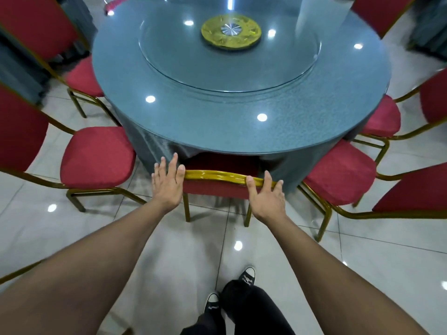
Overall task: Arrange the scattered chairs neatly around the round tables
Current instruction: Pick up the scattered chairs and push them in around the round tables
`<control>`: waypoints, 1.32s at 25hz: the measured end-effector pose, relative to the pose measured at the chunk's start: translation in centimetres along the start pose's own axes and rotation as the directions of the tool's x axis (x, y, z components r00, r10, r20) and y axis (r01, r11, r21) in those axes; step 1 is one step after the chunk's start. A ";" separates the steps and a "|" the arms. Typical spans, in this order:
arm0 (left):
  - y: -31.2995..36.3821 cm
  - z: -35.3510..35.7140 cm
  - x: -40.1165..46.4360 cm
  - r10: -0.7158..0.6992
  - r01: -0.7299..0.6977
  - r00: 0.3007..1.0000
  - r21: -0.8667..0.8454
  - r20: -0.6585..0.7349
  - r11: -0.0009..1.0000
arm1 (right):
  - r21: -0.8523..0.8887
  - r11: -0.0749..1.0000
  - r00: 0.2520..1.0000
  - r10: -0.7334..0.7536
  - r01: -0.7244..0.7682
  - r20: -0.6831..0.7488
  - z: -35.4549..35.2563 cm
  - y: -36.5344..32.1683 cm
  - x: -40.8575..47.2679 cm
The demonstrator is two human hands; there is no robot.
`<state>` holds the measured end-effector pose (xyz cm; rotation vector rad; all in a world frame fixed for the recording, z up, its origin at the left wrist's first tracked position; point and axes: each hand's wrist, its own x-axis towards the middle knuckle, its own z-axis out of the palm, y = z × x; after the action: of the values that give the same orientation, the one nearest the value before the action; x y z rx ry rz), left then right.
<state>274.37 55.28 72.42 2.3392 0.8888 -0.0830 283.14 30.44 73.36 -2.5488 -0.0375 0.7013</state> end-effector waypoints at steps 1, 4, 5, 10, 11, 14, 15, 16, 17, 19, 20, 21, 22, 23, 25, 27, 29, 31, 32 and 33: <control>-0.2 -0.4 0.8 0.004 -0.004 1.000 0.011 0.002 1.000 | -0.005 1.000 1.000 -0.005 0.005 0.024 -0.1 -0.4 0.5; -0.9 -1.7 2.2 0.014 -0.014 0.999 0.025 0.032 1.000 | 0.001 1.000 0.999 -0.025 0.025 0.028 0.5 -1.2 1.2; -0.9 -1.9 2.3 0.009 -0.011 0.999 0.042 0.046 0.999 | 0.001 1.000 0.999 -0.027 0.027 0.024 0.7 -1.3 1.2; 0.9 -1.9 0.8 0.004 -0.007 1.000 0.114 0.026 0.993 | -0.011 1.000 0.998 -0.002 0.003 0.058 0.0 -1.4 1.2; 1.5 -1.7 -0.1 0.048 -0.047 0.999 0.140 0.002 0.989 | -0.004 1.000 0.999 -0.012 0.012 0.052 -0.2 -1.2 1.2; 3.6 -0.6 -3.0 0.172 -0.168 0.985 0.149 -0.017 0.974 | 0.046 0.993 0.994 -0.111 0.112 -0.008 -1.0 0.3 0.1; 4.4 -0.2 -3.9 0.207 -0.202 0.978 0.161 -0.015 0.966 | 0.064 0.987 0.989 -0.144 0.146 -0.030 -1.4 1.0 -0.6; 5.2 0.2 -4.8 0.248 -0.241 0.969 0.192 -0.011 0.951 | 0.083 0.981 0.984 -0.169 0.173 -0.053 -1.7 1.8 -1.5; 6.1 0.7 -5.6 0.289 -0.281 0.957 0.227 -0.006 0.933 | 0.100 0.976 0.979 -0.187 0.195 -0.085 -2.1 2.6 -2.3; 8.3 1.9 -7.1 0.364 -0.349 0.931 0.271 -0.003 0.897 | 0.135 0.966 0.964 -0.197 0.222 -0.177 -3.2 4.4 -3.8; 9.5 2.5 -7.9 0.389 -0.372 0.921 0.272 -0.007 0.887 | 0.154 0.962 0.956 -0.188 0.225 -0.227 -3.9 5.3 -4.3; 10.7 3.2 -8.8 0.413 -0.396 0.911 0.261 -0.012 0.880 | 0.173 0.959 0.947 -0.174 0.226 -0.270 -4.7 6.4 -4.8; 12.0 3.9 -9.7 0.439 -0.423 0.899 0.242 -0.014 0.873 | 0.190 0.955 0.938 -0.163 0.228 -0.307 -5.6 7.7 -5.4; 13.5 4.7 -10.7 0.468 -0.455 0.884 0.216 -0.008 0.864 | 0.203 0.951 0.927 -0.156 0.235 -0.341 -6.7 9.3 -6.0; 16.7 6.4 -12.8 0.520 -0.515 0.854 0.162 0.012 0.842 | 0.227 0.937 0.899 -0.156 0.266 -0.408 -8.9 12.4 -7.0; 20.2 8.5 -15.1 0.552 -0.551 0.833 0.127 0.031 0.825 | 0.257 0.923 0.875 -0.143 0.287 -0.462 -11.4 15.9 -8.0; 24.3 11.1 -17.9 0.575 -0.575 0.818 0.109 0.033 0.811 | 0.270 0.917 0.861 -0.130 0.293 -0.492 -14.3 19.9 -9.0; 28.4 13.7 -20.5 0.591 -0.591 0.806 0.088 0.031 0.802 | 0.270 0.911 0.846 -0.137 0.311 -0.515 -17.3 23.9 -9.5; 30.3 15.1 -21.9 0.598 -0.599 0.801 0.074 0.033 0.798 | 0.264 0.911 0.839 -0.140 0.318 -0.525 -18.8 26.0 -9.8; 32.5 16.7 -23.4 0.606 -0.607 0.795 0.058 0.034 0.793 | 0.259 0.911 0.831 -0.141 0.322 -0.538 -20.6 28.4 -10.1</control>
<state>279.01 13.44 82.68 2.5687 0.0853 0.1438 281.55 -5.35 80.25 -2.2558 -0.0465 -0.0795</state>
